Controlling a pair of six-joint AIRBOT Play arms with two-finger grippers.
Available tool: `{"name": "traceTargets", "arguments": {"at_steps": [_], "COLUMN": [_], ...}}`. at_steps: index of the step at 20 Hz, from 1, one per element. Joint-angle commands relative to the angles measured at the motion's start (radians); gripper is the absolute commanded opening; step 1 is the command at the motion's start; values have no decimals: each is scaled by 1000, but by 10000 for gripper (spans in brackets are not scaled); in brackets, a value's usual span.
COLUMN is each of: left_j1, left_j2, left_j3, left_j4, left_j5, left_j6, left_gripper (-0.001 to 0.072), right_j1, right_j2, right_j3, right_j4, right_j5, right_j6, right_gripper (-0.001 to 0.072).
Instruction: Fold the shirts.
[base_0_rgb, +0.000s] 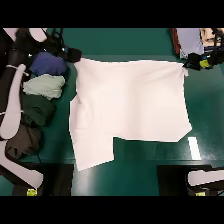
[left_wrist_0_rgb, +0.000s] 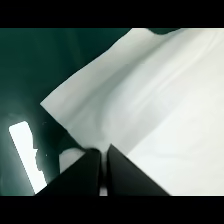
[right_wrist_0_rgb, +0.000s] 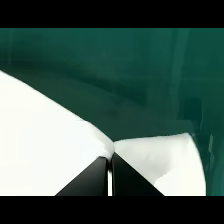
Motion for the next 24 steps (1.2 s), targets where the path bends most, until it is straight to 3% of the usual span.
{"name": "traceTargets", "arguments": {"at_steps": [1, 2, 3, 4, 5, 6, 9, 12, 17, 18, 20, 24], "left_j1": [0, 0, 0, 4, 14, 32, 112, 169, 177, 177, 177, 177], "left_j2": [-62, -62, -61, -55, -51, -40, 24, 105, 351, 399, 498, 667], "left_j3": [-1, 0, 0, 2, 14, 25, 23, -58, -531, -646, -879, -1184], "left_j4": [5, 8, 16, 34, 37, 37, 37, 16, 15, 15, 14, -44], "left_j5": [27, 29, 21, -4, -47, -98, -253, -328, -255, -244, -213, -108], "left_j6": [-19, -31, -35, -35, -35, -41, -109, -112, -101, -100, -98, -101], "left_gripper": [257, 531, 592, 585, 472, 422, 422, 422, 422, 422, 423, 451], "right_j1": [5, 3, -3, -14, -28, -46, -112, -180, -248, -256, -259, -258], "right_j2": [-79, -84, -83, -82, -82, -77, -10, 126, 347, 383, 437, 510], "right_j3": [29, 37, 42, 54, 74, 89, 24, -193, -590, -650, -727, -788], "right_j4": [0, 0, 0, 7, 16, 26, 64, 126, 140, 140, 140, 140], "right_j5": [-33, -32, -31, -10, 41, 108, 262, 282, 257, 242, 219, 200], "right_j6": [4, 5, 4, 4, 3, -2, -60, -89, -151, -155, -156, -156], "right_gripper": [20, 133, 292, 299, 298, 298, 299, 298, 304, 321, 439, 459]}}
